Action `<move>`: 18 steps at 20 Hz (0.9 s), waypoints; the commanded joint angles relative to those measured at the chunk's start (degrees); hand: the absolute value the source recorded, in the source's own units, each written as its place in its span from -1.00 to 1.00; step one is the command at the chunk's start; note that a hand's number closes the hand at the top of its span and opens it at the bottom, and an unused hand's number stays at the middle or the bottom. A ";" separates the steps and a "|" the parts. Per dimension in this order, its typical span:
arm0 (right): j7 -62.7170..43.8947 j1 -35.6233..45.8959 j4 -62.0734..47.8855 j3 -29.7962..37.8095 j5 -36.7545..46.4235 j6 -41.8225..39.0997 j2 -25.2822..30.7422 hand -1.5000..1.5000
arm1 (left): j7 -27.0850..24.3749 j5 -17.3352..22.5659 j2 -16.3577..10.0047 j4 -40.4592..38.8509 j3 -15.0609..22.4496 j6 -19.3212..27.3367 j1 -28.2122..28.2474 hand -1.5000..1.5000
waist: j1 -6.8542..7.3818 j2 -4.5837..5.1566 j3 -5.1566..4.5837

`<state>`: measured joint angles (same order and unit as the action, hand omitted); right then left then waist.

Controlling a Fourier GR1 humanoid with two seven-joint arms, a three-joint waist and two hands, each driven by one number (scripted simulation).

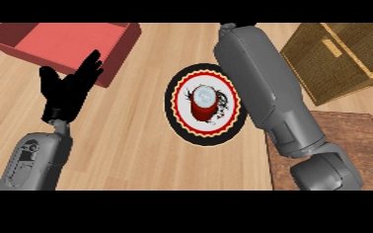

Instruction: Pick the squash from the cutting board and place it in the basket

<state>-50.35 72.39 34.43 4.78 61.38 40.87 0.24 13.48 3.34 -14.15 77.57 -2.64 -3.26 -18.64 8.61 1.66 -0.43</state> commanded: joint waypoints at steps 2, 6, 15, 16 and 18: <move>-14.66 9.81 -8.49 0.12 9.01 3.93 -0.23 1.00 | 0.18 0.32 -0.97 0.07 -1.22 0.09 -0.29 0.00 | -1.19 0.04 -0.02; -18.43 16.15 -13.28 0.59 12.64 0.65 3.30 1.00 | -1.68 0.60 -1.59 -0.52 -2.03 -0.59 1.14 0.00 | -1.80 0.34 0.03; -23.21 21.25 -19.77 2.62 18.27 1.97 8.64 1.00 | -1.54 -0.71 -0.03 -0.26 -1.22 1.32 2.03 0.00 | -2.71 0.40 0.13; -22.40 21.98 -20.74 3.03 18.27 0.05 10.24 1.00 | -1.69 -0.35 -0.12 -1.22 -1.93 1.46 0.37 0.00 | -3.35 0.53 0.13; -25.89 21.56 -22.98 2.00 21.02 -0.08 10.75 1.00 | -0.45 0.10 -0.52 0.65 -1.80 0.94 1.02 0.00 | -2.74 0.25 0.12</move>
<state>-64.23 91.93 14.66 7.33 79.05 40.92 9.23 12.79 3.46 -14.58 77.30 -4.44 -2.36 -17.99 5.71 2.02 -0.29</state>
